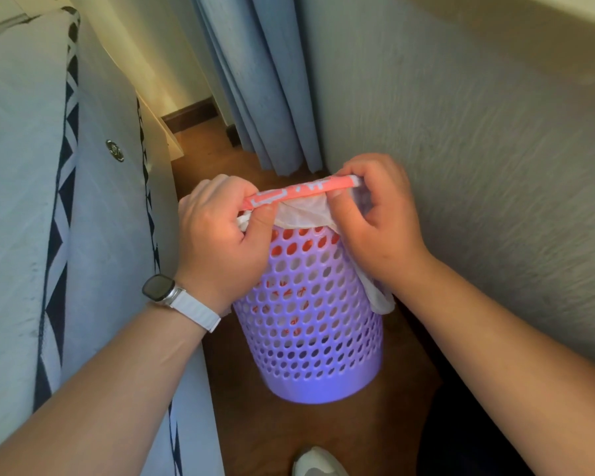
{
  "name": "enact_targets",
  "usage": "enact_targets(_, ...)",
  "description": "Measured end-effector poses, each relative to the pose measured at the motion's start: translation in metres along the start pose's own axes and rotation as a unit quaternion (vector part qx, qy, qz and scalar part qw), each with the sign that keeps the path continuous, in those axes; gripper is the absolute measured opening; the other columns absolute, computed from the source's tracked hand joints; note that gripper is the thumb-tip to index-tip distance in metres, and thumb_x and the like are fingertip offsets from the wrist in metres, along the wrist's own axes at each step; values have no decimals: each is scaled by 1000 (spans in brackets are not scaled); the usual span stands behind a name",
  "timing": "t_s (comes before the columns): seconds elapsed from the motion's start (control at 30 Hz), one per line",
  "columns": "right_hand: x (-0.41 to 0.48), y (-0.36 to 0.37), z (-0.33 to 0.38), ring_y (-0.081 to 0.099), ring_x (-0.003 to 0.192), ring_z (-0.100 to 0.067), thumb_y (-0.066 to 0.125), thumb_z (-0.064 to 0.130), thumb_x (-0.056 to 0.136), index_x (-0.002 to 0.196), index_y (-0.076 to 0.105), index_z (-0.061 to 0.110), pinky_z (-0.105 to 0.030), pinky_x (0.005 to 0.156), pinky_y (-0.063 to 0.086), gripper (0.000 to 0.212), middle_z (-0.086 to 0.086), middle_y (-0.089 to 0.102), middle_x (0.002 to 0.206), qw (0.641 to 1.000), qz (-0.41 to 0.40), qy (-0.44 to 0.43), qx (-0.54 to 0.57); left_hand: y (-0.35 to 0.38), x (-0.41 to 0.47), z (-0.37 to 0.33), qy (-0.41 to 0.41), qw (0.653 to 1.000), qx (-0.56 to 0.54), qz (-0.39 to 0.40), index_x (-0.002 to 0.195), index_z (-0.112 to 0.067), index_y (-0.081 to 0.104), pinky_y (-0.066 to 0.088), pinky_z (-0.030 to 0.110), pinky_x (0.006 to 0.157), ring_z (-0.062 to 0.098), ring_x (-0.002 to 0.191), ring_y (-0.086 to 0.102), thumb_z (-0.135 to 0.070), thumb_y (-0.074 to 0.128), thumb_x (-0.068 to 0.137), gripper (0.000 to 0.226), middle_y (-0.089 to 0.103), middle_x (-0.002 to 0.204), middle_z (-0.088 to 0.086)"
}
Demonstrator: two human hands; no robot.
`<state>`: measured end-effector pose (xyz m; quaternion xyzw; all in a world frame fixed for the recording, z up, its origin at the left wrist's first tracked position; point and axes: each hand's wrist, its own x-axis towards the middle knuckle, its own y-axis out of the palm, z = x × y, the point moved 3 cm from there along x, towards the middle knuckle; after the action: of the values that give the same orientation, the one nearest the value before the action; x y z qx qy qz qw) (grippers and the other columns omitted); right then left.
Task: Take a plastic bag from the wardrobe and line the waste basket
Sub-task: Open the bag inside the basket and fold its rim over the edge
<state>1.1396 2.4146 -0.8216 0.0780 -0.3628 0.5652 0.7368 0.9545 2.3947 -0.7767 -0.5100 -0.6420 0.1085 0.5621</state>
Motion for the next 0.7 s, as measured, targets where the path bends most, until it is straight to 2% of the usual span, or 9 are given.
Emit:
enact_targets(0.1,-1,-1,5,53,86,-20,57,22,91,88,61,6,-45,78,44,17,3,54,90,1000,-22,-12,-9,-1,0,-3,18,999,22,21,84,-8,62,43,44,75,23,78,53,-30,52,94,26,54,81,0)
enact_targets(0.2,-1,0,10,53,86,-22,61,20,89,87,61,7,-47,79,42,13,-3,58,88,998,-24,-30,-42,-3,-2,-13,62,996,54,39,103,-10,67,39,44,89,26,96,58,-32,53,93,28,65,100,7)
enact_targets(0.27,-3,3,15,53,87,-23,64,20,88,89,62,7,-43,81,40,13,-5,59,89,997,-21,-41,-59,-1,-4,-21,76,994,59,52,110,-11,66,39,44,93,25,99,60,-32,53,93,30,68,105,6)
enact_targets(0.33,-6,7,21,54,89,-24,66,23,88,90,63,8,-41,82,38,15,-6,61,90,997,-11,-46,-66,2,-6,-24,65,994,64,54,108,-12,67,40,43,87,26,91,60,-29,52,95,26,67,98,4)
enact_targets(0.47,-8,15,20,55,92,-24,67,25,86,95,64,8,-43,83,41,20,-5,61,94,998,26,-28,-52,2,-6,-18,47,992,106,42,89,-11,62,33,39,70,28,76,53,-19,53,94,13,58,80,6)
enact_targets(0.6,-8,14,9,57,103,-24,62,27,85,102,66,8,-45,91,43,26,-4,63,106,998,56,-23,-21,5,-6,-10,39,990,118,72,86,-10,58,29,33,67,28,74,52,-21,47,94,17,57,79,6)
enact_targets(0.7,-4,9,-2,58,107,-24,60,29,86,102,68,7,-45,96,43,28,-5,63,110,998,55,0,-2,2,-3,-6,43,992,97,61,84,-7,57,27,31,69,26,72,50,-20,46,94,19,55,77,7)
